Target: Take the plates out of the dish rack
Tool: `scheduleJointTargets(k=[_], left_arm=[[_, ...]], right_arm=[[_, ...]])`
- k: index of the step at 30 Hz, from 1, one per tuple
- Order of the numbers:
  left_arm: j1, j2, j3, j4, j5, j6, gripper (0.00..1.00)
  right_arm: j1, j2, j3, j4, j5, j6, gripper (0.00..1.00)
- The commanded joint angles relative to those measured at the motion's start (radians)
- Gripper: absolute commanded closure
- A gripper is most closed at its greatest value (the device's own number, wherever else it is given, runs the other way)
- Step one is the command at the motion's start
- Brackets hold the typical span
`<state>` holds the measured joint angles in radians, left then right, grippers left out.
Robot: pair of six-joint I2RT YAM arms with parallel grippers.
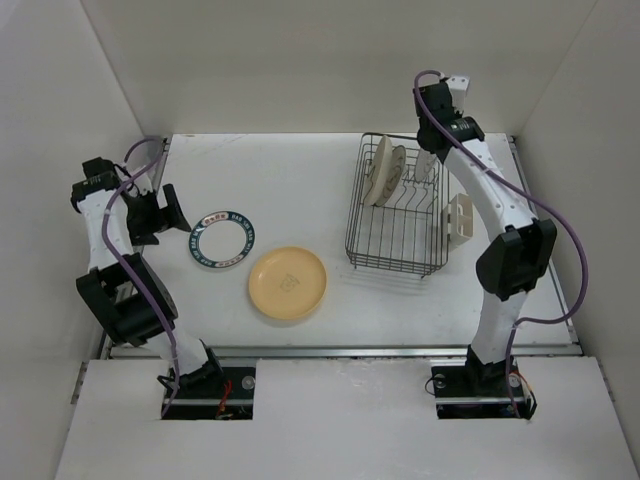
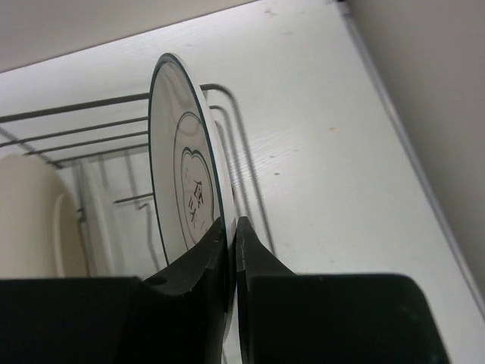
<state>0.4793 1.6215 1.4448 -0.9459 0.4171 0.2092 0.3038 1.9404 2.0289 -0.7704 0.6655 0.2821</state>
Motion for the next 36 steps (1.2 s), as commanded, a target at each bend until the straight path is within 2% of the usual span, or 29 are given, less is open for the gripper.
scheduleJointTargets(k=[1, 2, 4, 8, 9, 11, 12, 15, 16, 18, 19, 21, 22, 23, 27, 30, 32, 35, 36], left_arm=[[-0.017, -0.051, 0.058, -0.074, 0.142, 0.085, 0.07], [-0.030, -0.051, 0.075, -0.106, 0.170, 0.107, 0.00], [-0.059, -0.060, 0.103, -0.140, 0.259, 0.179, 0.00], [-0.099, -0.069, 0.135, -0.221, 0.477, 0.275, 0.00], [-0.128, -0.058, 0.147, -0.231, 0.497, 0.275, 0.00], [-0.156, -0.048, 0.158, -0.231, 0.497, 0.275, 0.00], [-0.178, -0.038, 0.158, -0.231, 0.497, 0.275, 0.00], [-0.188, -0.029, 0.169, -0.231, 0.486, 0.266, 0.02], [-0.200, -0.029, 0.169, -0.231, 0.486, 0.253, 0.02], [-0.200, -0.029, 0.178, -0.221, 0.486, 0.239, 0.03], [-0.200, -0.029, 0.178, -0.211, 0.476, 0.223, 0.05], [-0.209, -0.040, 0.167, -0.182, 0.451, 0.194, 0.10], [-0.209, -0.040, 0.154, -0.172, 0.451, 0.185, 0.10], [-0.209, -0.049, 0.144, -0.163, 0.437, 0.185, 0.12], [-0.209, -0.060, 0.109, -0.154, 0.437, 0.185, 0.19], [-0.220, -0.051, 0.072, -0.134, 0.379, 0.173, 0.21], [-0.220, -0.042, 0.048, -0.123, 0.324, 0.173, 0.22], [-0.220, -0.022, 0.031, -0.111, 0.289, 0.162, 0.27], [-0.220, -0.008, 0.020, -0.111, 0.288, 0.162, 0.32]], right_arm=[[0.021, -0.078, 0.080, -0.001, 0.282, -0.029, 1.00], [0.021, -0.108, 0.094, 0.009, 0.310, -0.041, 1.00], [0.047, -0.145, 0.105, 0.052, 0.339, -0.105, 1.00], [0.122, -0.260, 0.077, 0.245, 0.133, -0.189, 1.00], [0.153, -0.293, 0.042, 0.269, -0.015, -0.189, 1.00], [0.185, -0.302, 0.010, 0.308, -0.154, -0.189, 1.00], [0.219, -0.302, -0.001, 0.333, -0.278, -0.189, 1.00], [0.239, -0.227, 0.008, 0.321, -0.534, -0.123, 1.00], [0.239, -0.165, 0.026, 0.321, -0.716, -0.097, 1.00], [0.248, -0.100, 0.047, 0.312, -0.901, -0.040, 1.00], [0.261, -0.069, 0.047, 0.336, -1.051, -0.025, 1.00], [0.273, 0.008, 0.047, 0.396, -1.241, 0.017, 1.00], [0.273, 0.029, 0.047, 0.420, -1.242, 0.032, 1.00], [0.287, 0.069, 0.047, 0.442, -1.347, 0.048, 1.00], [0.322, 0.146, 0.027, 0.540, -1.526, 0.127, 1.00], [0.348, 0.166, -0.013, 0.633, -1.604, 0.187, 1.00], [0.359, 0.166, -0.042, 0.669, -1.604, 0.206, 1.00], [0.368, 0.192, -0.078, 0.735, -1.636, 0.251, 1.00], [0.368, 0.204, -0.078, 0.746, -1.664, 0.261, 1.00]])
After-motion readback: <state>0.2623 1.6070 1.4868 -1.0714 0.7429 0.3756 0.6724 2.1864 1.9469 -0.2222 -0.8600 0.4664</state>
